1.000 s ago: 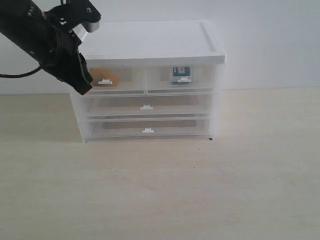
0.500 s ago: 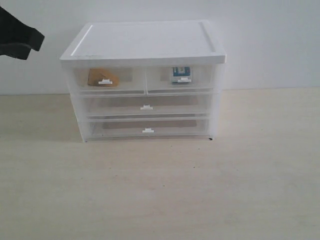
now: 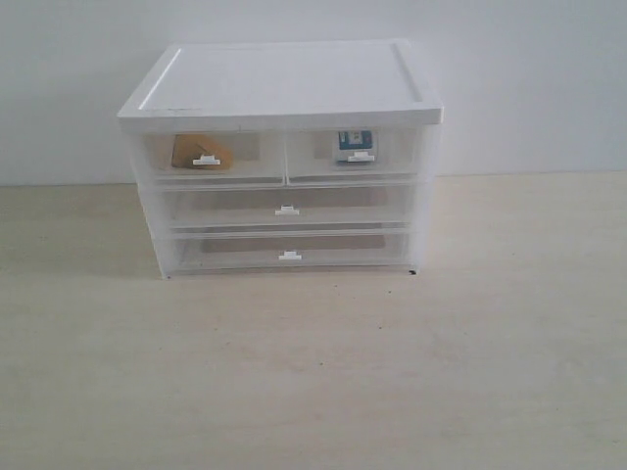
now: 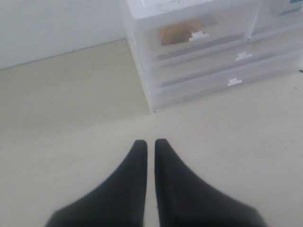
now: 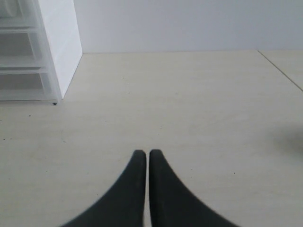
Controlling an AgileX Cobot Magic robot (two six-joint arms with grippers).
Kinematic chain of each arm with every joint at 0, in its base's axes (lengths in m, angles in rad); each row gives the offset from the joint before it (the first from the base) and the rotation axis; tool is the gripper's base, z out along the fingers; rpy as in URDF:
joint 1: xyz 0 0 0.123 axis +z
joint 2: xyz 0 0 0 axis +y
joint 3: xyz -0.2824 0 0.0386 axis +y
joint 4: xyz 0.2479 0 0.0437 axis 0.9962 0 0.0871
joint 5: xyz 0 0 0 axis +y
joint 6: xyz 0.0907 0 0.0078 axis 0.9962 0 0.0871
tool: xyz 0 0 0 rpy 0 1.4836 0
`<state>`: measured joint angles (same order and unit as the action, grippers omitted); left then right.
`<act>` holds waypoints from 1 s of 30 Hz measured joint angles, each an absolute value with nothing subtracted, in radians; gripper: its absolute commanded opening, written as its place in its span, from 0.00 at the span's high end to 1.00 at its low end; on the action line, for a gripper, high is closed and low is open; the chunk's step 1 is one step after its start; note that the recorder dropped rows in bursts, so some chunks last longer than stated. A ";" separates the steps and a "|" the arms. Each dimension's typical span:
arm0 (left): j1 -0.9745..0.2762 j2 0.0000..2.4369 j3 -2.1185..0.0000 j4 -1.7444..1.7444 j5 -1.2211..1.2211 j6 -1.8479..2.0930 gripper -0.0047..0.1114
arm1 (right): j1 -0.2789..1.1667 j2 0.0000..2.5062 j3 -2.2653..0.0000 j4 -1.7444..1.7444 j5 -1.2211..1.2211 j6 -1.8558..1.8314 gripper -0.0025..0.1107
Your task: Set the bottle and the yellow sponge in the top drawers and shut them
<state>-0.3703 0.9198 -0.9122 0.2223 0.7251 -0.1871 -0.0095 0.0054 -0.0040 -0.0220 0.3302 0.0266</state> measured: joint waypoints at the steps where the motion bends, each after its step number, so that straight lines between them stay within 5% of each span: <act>1: -0.370 0.904 -0.901 0.224 0.725 -0.205 0.92 | -0.010 0.005 -0.004 -0.022 0.330 0.027 0.98; 30: -0.370 0.637 -0.421 0.250 0.274 -0.089 0.92 | -0.010 0.005 -0.004 -0.022 0.330 0.027 0.98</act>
<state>-0.3703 0.6371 -0.4208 0.2502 0.2736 -0.0892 -0.0095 0.0054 -0.0040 -0.0220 0.3302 0.0266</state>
